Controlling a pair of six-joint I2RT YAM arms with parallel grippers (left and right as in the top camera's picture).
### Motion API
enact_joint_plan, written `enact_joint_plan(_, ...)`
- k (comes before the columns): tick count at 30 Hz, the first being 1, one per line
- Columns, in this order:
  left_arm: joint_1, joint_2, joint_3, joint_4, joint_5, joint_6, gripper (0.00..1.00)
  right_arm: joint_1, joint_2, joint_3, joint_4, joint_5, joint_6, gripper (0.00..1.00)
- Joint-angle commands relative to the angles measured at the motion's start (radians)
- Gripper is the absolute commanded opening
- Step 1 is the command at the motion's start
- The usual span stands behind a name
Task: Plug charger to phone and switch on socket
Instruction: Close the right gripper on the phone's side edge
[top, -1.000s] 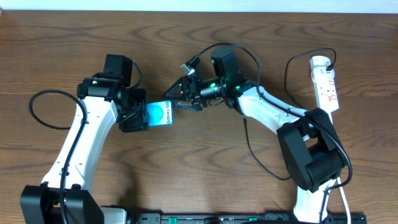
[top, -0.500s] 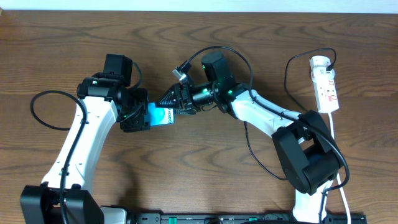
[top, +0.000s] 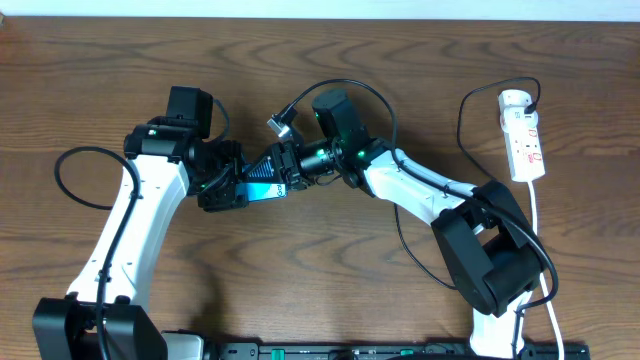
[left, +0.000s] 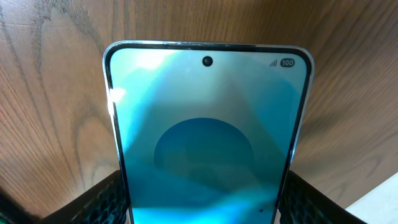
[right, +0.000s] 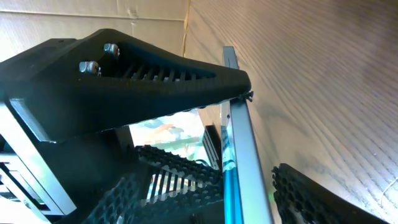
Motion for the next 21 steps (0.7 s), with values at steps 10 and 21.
enact_joint_plan(10,-0.002,-0.001,0.008,-0.002,0.002,0.003,0.07,0.006,-0.009,0.008,0.0,0.004,-0.037,0.39)
enact_joint_plan(21,-0.002,-0.001,0.008,-0.002,0.01,0.002,0.07,0.006,-0.009,0.008,-0.001,0.004,-0.045,0.31)
